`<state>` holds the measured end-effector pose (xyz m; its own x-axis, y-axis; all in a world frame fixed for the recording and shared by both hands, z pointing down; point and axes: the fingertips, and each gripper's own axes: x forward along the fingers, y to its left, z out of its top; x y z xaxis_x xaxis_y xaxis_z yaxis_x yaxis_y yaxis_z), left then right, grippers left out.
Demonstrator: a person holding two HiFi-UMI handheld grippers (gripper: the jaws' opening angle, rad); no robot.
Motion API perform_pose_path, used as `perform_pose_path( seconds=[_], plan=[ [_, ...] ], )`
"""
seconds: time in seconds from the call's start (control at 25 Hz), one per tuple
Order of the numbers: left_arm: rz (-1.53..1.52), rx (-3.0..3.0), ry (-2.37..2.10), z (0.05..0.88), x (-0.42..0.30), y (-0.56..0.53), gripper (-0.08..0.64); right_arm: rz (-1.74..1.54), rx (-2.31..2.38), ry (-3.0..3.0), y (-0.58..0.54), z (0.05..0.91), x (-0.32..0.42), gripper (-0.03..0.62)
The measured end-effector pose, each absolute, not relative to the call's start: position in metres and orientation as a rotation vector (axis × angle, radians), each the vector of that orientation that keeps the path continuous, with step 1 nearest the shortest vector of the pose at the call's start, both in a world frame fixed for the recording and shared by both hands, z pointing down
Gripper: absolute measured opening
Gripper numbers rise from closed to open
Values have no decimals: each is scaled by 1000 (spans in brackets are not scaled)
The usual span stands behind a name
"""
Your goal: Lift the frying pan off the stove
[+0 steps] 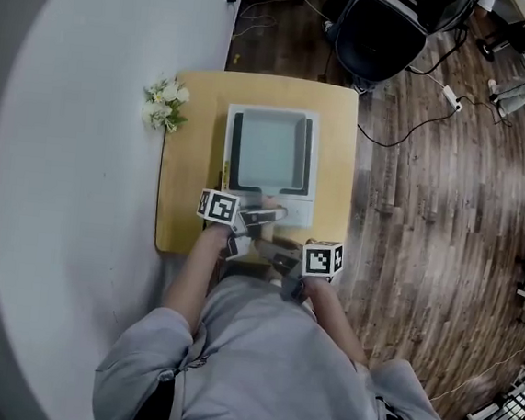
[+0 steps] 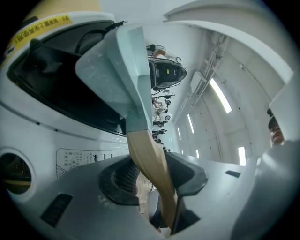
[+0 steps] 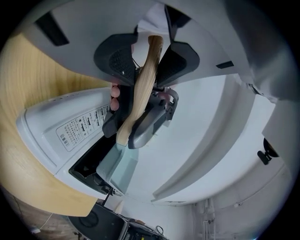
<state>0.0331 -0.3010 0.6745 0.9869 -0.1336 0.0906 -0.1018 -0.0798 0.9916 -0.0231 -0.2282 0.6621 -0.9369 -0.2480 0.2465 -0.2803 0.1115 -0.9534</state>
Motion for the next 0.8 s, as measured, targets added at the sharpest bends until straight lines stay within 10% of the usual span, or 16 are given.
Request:
perform_pose_path(
  seconds=[0.8],
  plan=[
    [124, 1813, -300, 662, 45, -272, 143, 1891, 513, -2394, -197, 657, -17, 126]
  ],
)
